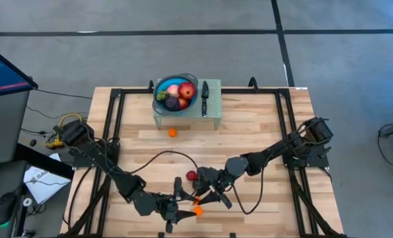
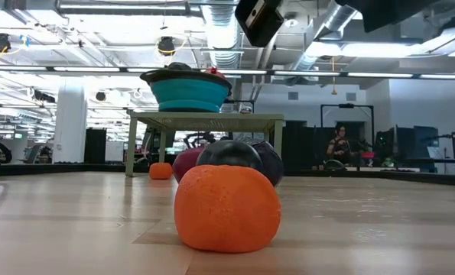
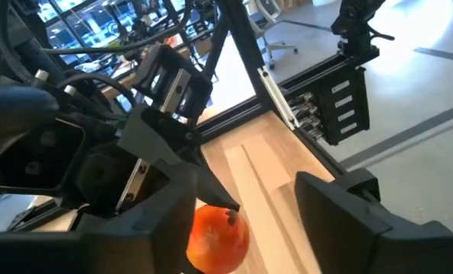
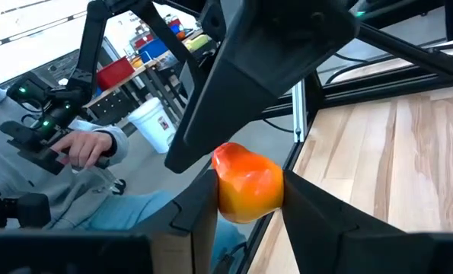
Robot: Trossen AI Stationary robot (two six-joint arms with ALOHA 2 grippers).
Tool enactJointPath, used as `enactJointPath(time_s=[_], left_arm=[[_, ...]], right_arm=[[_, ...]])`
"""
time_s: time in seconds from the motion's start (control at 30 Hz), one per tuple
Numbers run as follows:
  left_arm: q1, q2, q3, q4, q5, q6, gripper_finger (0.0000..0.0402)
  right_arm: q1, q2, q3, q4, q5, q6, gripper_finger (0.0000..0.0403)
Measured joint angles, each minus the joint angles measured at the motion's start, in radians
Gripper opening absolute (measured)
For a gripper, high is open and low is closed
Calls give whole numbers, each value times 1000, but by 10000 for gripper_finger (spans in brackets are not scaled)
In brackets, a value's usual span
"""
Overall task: Pick & Place Fruit
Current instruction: Put the orange pear into the blue strainer bowl
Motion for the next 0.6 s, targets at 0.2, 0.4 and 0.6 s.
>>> enactJointPath(time_s=[0.2,0.4,0.6], left_arm=[[0,0,0,1,0,-31,144],[0,0,0,1,0,-44,77],[0,0,0,2,-1,-48,21]], right_arm=[[0,0,0,0,0,0,131],[0,1,0,0,0,0,131],[-1,1,0,0,0,-1,131]])
